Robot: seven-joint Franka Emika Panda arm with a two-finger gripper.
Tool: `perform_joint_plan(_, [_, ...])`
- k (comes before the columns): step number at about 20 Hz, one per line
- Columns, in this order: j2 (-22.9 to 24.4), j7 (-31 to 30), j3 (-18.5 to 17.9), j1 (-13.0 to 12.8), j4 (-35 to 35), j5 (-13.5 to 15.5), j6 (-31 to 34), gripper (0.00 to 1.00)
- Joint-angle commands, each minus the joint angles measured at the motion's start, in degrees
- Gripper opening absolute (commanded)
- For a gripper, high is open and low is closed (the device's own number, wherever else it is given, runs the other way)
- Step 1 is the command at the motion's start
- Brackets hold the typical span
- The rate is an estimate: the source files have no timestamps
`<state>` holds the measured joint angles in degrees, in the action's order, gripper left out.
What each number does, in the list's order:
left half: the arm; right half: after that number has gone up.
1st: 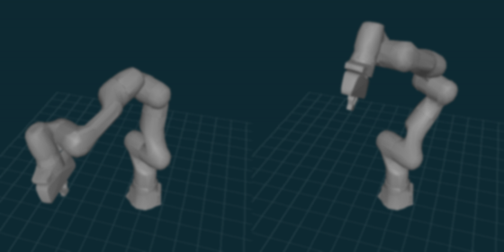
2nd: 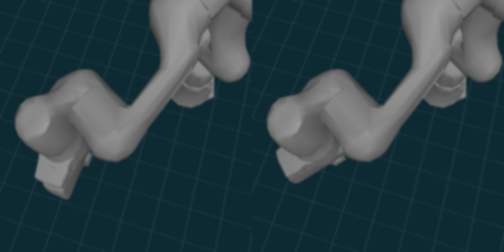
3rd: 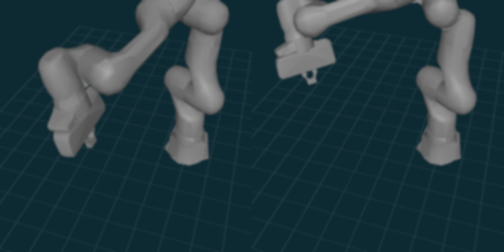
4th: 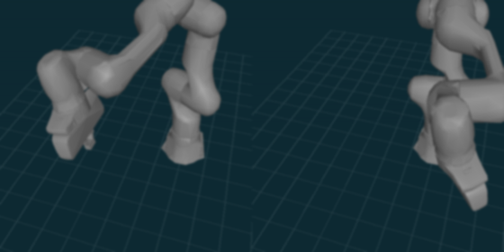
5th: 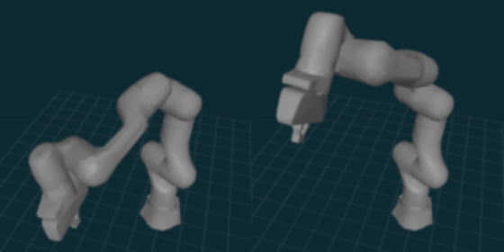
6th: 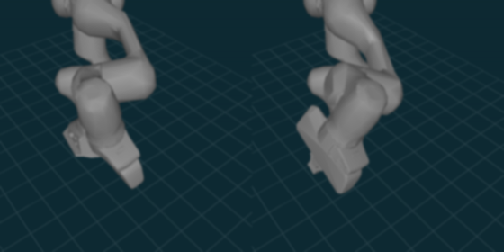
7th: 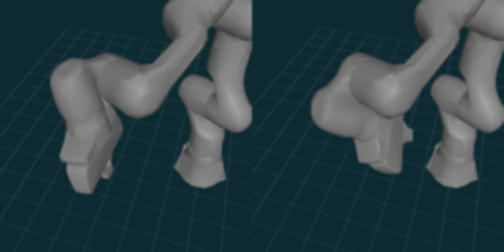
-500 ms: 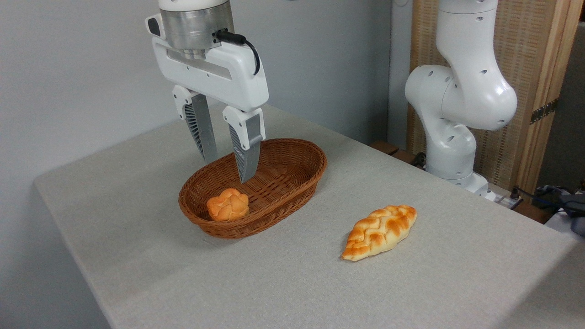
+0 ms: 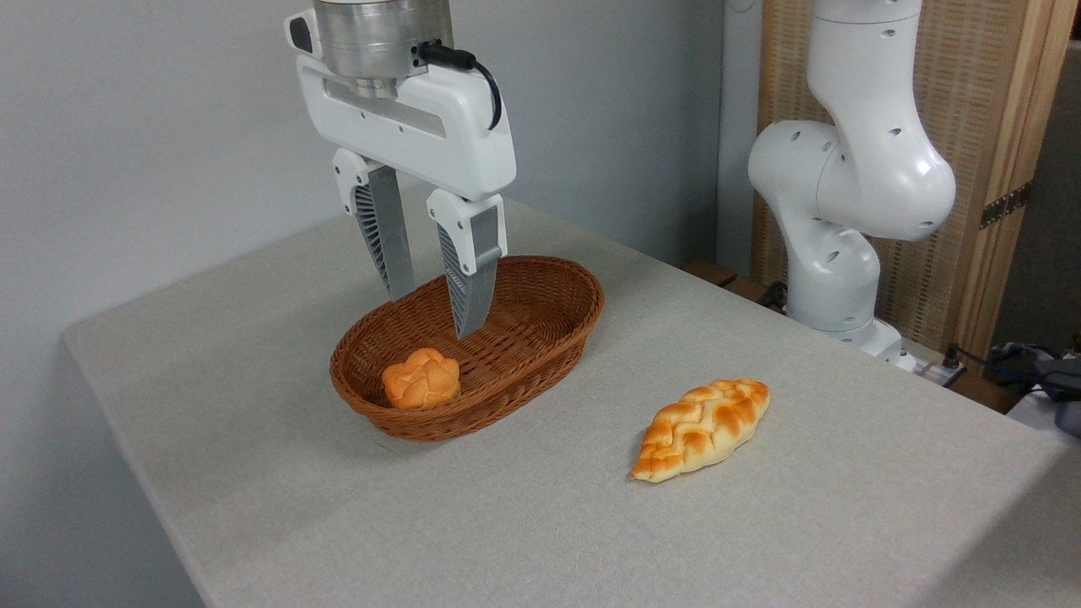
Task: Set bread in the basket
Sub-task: 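Move the open gripper from above the basket to the braided loaf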
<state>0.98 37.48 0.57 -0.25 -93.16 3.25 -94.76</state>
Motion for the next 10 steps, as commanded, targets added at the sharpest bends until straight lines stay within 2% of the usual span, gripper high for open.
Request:
perform_joint_plan(1, [1.1, 0.3, -0.8, 0.0, -0.8, 0.0, 1.8, 1.00])
perform_joint_plan(3, [2.8, 0.8, -0.8, 0.0, -3.3, 0.0, 1.4, 1.00])
perform_joint_plan(5, [7.4, 1.4, -0.8, 0.0, -10.5, -0.1, 0.5, 1.00])
perform_joint_plan(9, [20.1, 8.6, -1.2, -0.2, -29.1, -0.3, -4.8, 1.00])
perform_joint_plan(10, [23.2, 10.0, -2.9, -0.2, -33.4, -1.0, -6.0, 1.00])
